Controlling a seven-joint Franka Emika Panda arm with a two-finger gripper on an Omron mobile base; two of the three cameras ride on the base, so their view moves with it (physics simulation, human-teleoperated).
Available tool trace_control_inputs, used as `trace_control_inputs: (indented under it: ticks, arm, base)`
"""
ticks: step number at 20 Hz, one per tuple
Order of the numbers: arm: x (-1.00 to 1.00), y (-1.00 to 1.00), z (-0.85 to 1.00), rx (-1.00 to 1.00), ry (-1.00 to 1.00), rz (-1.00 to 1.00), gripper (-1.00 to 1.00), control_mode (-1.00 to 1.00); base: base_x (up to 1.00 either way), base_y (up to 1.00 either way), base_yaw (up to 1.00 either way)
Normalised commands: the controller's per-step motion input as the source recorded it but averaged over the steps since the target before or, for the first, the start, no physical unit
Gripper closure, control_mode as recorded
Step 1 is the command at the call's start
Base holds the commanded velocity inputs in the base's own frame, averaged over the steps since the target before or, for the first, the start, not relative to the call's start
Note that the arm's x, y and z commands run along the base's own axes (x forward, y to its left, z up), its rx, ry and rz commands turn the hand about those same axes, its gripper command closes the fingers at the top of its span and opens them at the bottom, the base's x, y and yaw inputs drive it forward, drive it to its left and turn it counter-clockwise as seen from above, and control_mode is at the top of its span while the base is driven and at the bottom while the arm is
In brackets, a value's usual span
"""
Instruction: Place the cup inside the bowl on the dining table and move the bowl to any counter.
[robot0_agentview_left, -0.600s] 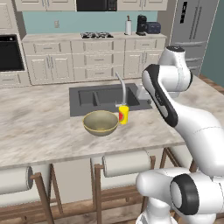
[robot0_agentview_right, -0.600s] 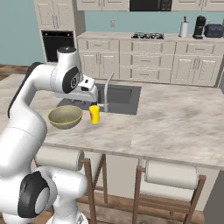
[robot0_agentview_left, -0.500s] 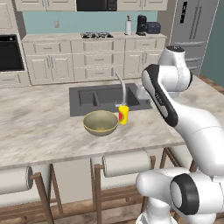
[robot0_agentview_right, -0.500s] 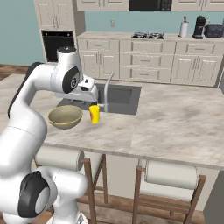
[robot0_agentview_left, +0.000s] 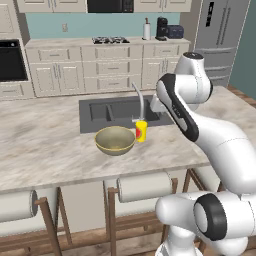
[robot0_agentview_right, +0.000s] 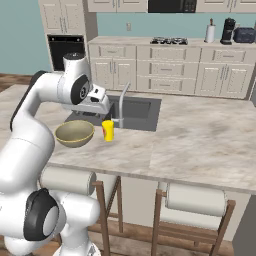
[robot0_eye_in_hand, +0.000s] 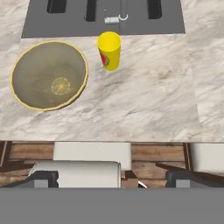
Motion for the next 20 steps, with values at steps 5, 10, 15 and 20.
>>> trace_control_inputs:
  ticks: [5,10,15,20]
  arm:
    - [0.18,0.11,0.0,0.0,0.0,0.0,-1.0,-1.0]
    - [0.1,0.01,0.0,0.0,0.0,0.0,-1.0,-1.0]
    - [0.15,0.01,0.0,0.0,0.0,0.0,-1.0,-1.0]
    - [0.26,0.0,0.0,0.0,0.0,0.0,-1.0,-1.0]
  base:
    - [0.0,0.0,0.0]
    - [0.0,0.0,0.0]
    - [0.0,0.0,0.0]
    - [0.0,0.0,0.0]
